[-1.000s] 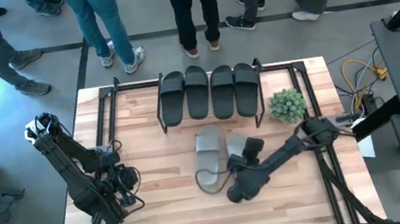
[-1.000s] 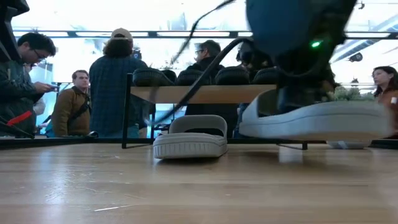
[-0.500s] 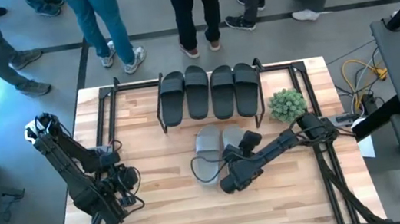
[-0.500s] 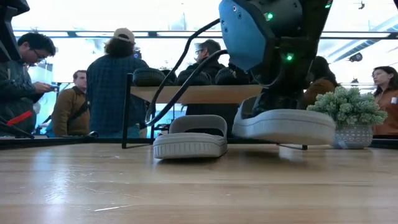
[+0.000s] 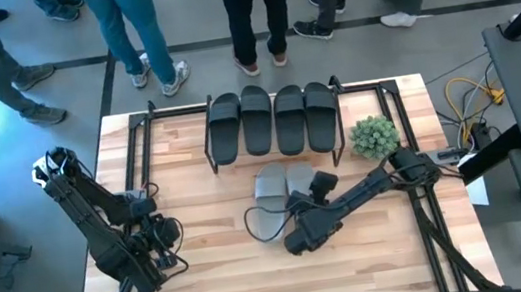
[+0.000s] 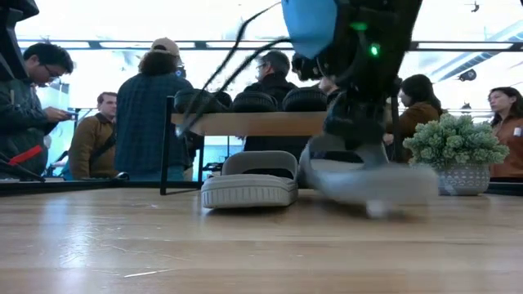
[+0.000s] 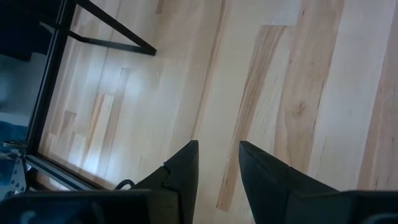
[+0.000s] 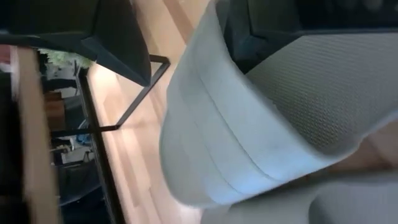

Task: Pick and place slides into the shelf
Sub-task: Prepare the gray slide

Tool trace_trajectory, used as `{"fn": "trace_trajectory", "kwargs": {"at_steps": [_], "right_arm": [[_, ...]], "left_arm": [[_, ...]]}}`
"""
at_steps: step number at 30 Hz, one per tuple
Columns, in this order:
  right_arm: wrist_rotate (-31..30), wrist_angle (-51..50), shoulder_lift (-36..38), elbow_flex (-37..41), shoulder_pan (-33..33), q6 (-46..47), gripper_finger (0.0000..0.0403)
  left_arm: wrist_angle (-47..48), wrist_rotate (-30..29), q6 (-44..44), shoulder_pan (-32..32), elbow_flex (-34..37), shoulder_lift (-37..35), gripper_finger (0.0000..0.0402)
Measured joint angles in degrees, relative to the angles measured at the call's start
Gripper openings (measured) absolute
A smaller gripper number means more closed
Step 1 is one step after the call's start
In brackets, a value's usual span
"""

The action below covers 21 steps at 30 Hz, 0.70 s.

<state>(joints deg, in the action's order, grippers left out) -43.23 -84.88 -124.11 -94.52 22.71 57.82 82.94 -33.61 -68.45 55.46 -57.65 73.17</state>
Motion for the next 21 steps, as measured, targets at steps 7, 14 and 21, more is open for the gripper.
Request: {"fn": "trace_trajectory", "kwargs": {"at_steps": [7,14,21], "right_arm": [[-0.4,-1.8,1.1,-1.9,1.0,0.0,0.0176],[1.2,-1.9,1.1,-1.1,0.9,0.2,0.0176],[7.4,2.8,1.1,0.9,0.2,-5.9,0.0184]], "left_arm": [[-0.2,-0.1,0.0,0.0,0.0,0.0,0.01],[-0.4,-0.1,-0.1,0.0,0.0,0.0,0.01],[-0.5,-0.1,-0.1,0.0,0.0,0.0,0.01]]}}
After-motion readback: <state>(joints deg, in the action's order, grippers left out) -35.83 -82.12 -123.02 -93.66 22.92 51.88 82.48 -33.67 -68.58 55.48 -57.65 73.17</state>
